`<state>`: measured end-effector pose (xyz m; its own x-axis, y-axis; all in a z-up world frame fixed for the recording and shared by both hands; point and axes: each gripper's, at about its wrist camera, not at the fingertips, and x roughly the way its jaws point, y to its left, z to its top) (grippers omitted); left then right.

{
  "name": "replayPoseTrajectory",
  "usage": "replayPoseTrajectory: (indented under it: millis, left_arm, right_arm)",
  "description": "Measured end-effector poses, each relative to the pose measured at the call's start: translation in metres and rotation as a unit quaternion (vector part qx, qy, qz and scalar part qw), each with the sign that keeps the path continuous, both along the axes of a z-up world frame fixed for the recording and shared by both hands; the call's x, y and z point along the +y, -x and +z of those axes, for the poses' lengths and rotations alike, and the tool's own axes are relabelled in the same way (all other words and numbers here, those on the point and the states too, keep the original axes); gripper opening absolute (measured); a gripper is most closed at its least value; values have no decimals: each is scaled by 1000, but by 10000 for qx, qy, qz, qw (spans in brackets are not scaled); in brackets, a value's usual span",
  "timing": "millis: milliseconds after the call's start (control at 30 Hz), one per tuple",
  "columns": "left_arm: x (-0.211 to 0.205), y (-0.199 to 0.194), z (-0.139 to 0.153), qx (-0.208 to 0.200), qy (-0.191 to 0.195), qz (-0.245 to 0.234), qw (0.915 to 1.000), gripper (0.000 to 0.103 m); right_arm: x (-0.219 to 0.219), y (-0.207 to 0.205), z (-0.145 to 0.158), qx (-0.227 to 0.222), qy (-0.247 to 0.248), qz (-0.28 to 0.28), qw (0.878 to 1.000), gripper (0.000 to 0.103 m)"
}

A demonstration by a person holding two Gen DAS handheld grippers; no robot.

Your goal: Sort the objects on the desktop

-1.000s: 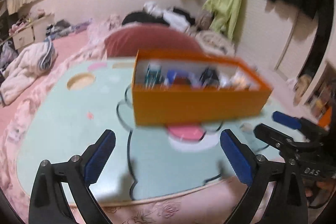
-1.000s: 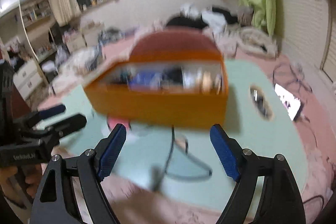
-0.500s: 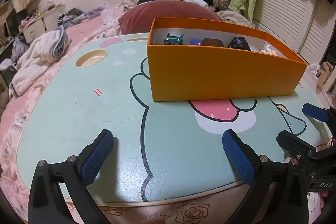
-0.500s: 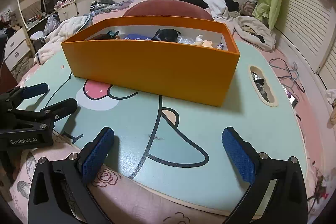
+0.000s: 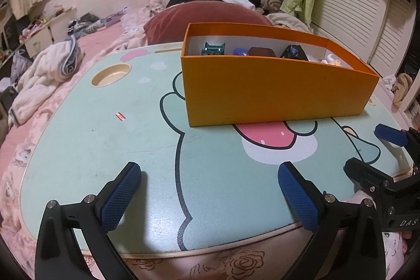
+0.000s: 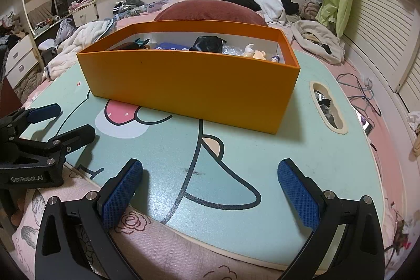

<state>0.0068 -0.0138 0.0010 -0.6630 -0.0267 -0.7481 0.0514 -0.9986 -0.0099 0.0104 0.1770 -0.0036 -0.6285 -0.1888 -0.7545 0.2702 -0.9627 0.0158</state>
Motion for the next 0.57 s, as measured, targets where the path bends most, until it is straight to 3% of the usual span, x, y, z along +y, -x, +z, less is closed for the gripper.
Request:
replayPoseTrajectory:
  millis: [567]
  left_arm:
    - [0,-2,1,27,-7,-30,10000,103]
  right_arm:
    - [-1,-1,0,7,2,0,10000,102]
